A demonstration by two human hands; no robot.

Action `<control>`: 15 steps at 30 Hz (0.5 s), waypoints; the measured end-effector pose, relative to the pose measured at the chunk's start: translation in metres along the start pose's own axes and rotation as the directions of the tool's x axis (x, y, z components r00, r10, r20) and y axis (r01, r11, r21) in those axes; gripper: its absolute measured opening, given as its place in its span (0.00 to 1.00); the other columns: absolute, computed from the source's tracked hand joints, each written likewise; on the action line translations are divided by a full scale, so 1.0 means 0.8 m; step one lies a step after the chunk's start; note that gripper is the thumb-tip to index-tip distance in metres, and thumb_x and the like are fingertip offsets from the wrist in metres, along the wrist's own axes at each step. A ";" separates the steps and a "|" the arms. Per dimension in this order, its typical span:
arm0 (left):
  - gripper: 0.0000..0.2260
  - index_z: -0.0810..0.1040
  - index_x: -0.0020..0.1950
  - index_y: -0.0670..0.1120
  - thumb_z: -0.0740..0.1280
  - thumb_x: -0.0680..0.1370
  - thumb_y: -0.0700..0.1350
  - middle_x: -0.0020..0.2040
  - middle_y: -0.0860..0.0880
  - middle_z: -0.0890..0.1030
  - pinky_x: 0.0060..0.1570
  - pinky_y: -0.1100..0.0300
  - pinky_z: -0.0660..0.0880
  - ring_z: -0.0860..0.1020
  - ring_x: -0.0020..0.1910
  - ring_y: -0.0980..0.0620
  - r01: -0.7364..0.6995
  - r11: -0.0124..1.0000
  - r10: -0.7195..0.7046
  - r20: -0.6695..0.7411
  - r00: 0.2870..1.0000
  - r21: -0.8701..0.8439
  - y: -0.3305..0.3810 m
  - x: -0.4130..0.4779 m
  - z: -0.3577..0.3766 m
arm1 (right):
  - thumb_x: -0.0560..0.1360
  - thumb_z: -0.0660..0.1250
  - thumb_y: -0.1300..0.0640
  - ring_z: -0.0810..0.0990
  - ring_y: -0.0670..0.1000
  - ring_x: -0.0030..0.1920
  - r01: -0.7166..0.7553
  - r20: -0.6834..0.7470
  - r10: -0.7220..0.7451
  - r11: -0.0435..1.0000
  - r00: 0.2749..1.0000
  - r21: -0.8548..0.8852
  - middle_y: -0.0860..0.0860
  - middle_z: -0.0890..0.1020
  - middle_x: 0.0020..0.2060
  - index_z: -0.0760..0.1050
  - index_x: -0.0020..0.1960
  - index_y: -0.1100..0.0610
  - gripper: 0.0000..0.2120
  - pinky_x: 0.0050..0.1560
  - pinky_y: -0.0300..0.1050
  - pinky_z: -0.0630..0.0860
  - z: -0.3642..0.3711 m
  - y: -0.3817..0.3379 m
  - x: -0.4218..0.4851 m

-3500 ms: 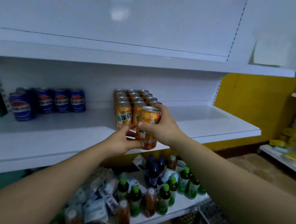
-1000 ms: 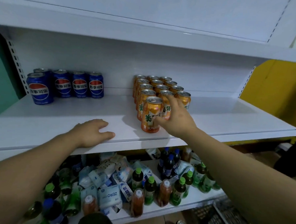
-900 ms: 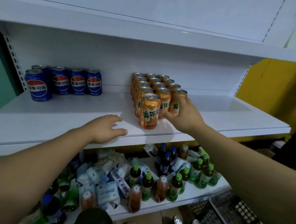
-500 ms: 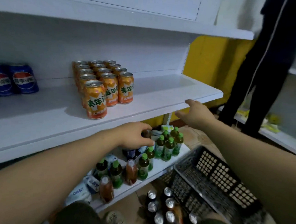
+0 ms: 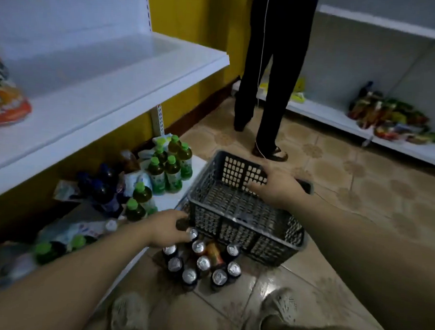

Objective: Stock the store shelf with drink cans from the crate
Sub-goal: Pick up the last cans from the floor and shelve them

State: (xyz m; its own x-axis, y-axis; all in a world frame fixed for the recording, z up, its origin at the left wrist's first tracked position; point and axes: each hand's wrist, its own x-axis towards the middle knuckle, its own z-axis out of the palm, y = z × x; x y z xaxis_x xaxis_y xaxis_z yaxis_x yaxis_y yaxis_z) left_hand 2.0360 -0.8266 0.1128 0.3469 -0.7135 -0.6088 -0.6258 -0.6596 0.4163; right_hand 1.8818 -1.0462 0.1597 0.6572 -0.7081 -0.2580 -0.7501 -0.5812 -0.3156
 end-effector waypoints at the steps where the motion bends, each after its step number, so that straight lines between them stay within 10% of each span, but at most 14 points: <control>1: 0.34 0.62 0.75 0.49 0.68 0.74 0.59 0.75 0.48 0.64 0.67 0.55 0.66 0.67 0.70 0.48 -0.006 1.000 0.007 0.027 1.000 -0.019 -0.003 0.014 0.013 | 0.75 0.62 0.35 0.69 0.57 0.68 -0.027 0.039 0.028 0.999 0.999 -0.017 0.54 0.67 0.72 0.57 0.76 0.52 0.36 0.65 0.51 0.71 0.016 0.010 0.004; 7: 0.28 0.74 0.51 0.54 0.63 0.58 0.69 0.58 0.47 0.78 0.50 0.56 0.73 0.76 0.52 0.49 0.018 1.000 -0.017 0.113 0.993 -0.008 -0.033 0.124 0.107 | 0.76 0.62 0.38 0.69 0.57 0.69 -0.071 0.175 0.073 0.997 0.982 -0.019 0.56 0.68 0.71 0.60 0.75 0.54 0.34 0.67 0.51 0.69 0.142 0.070 0.037; 15: 0.33 0.66 0.72 0.47 0.73 0.71 0.54 0.71 0.47 0.67 0.65 0.54 0.68 0.68 0.68 0.46 0.020 0.998 -0.009 0.181 0.983 -0.062 -0.065 0.247 0.241 | 0.77 0.63 0.43 0.69 0.58 0.68 -0.077 0.451 0.069 0.997 0.890 -0.002 0.57 0.69 0.70 0.61 0.75 0.54 0.31 0.63 0.47 0.68 0.352 0.142 0.078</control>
State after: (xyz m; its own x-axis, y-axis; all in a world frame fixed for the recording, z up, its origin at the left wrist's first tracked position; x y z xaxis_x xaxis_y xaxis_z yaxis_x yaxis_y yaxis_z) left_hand 2.0026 -0.8882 -0.1593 0.2202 -0.6530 -0.7247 -0.5745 -0.6872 0.4447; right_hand 1.8582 -1.0437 -0.1498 0.5660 -0.4898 -0.6631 -0.7984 -0.5260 -0.2930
